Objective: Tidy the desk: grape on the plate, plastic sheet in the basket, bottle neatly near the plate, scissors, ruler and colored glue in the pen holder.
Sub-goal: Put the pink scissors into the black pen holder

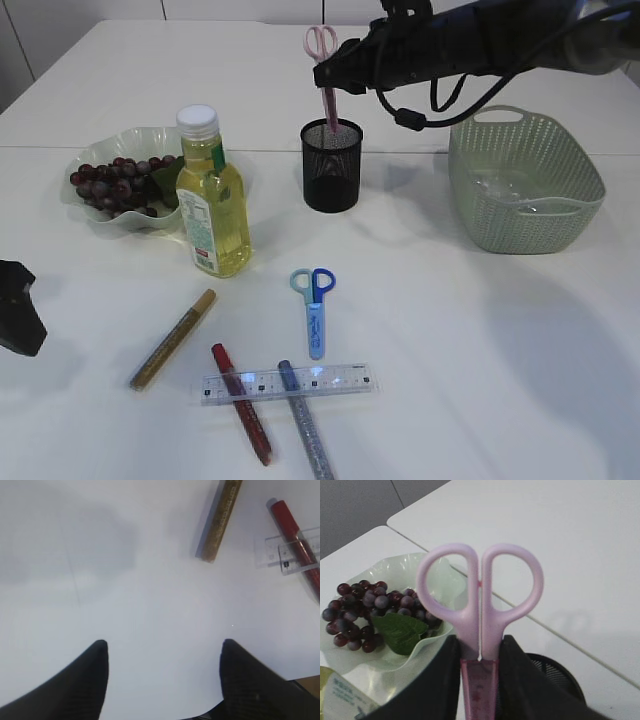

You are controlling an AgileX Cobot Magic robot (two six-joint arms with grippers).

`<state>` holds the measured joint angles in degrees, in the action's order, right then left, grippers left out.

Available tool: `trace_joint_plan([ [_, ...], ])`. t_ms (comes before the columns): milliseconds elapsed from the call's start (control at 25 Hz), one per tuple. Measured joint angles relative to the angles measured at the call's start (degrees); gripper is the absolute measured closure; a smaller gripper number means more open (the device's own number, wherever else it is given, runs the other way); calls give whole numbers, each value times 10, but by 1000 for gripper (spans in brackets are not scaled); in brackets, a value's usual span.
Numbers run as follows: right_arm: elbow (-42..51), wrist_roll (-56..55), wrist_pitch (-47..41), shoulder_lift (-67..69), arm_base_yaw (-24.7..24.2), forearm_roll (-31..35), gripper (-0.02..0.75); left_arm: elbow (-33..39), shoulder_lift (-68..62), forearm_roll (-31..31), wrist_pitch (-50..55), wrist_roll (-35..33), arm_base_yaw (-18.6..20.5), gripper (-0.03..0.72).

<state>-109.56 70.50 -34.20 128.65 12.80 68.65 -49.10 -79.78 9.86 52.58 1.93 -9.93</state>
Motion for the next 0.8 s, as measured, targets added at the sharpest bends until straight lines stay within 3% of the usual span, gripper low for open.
trace_joint_plan([
  [240,-2,181,35,35,0,114,544,0,0,1,2,0,0,183],
  [400,-2,216,37,50,0,140,532,0,0,1,3,0,0,183],
  [640,-3,224,38,55,0,147,386,0,0,1,3,0,0,183],
  [800,-3,222,38,59,0,149,350,0,0,1,3,0,0,183],
])
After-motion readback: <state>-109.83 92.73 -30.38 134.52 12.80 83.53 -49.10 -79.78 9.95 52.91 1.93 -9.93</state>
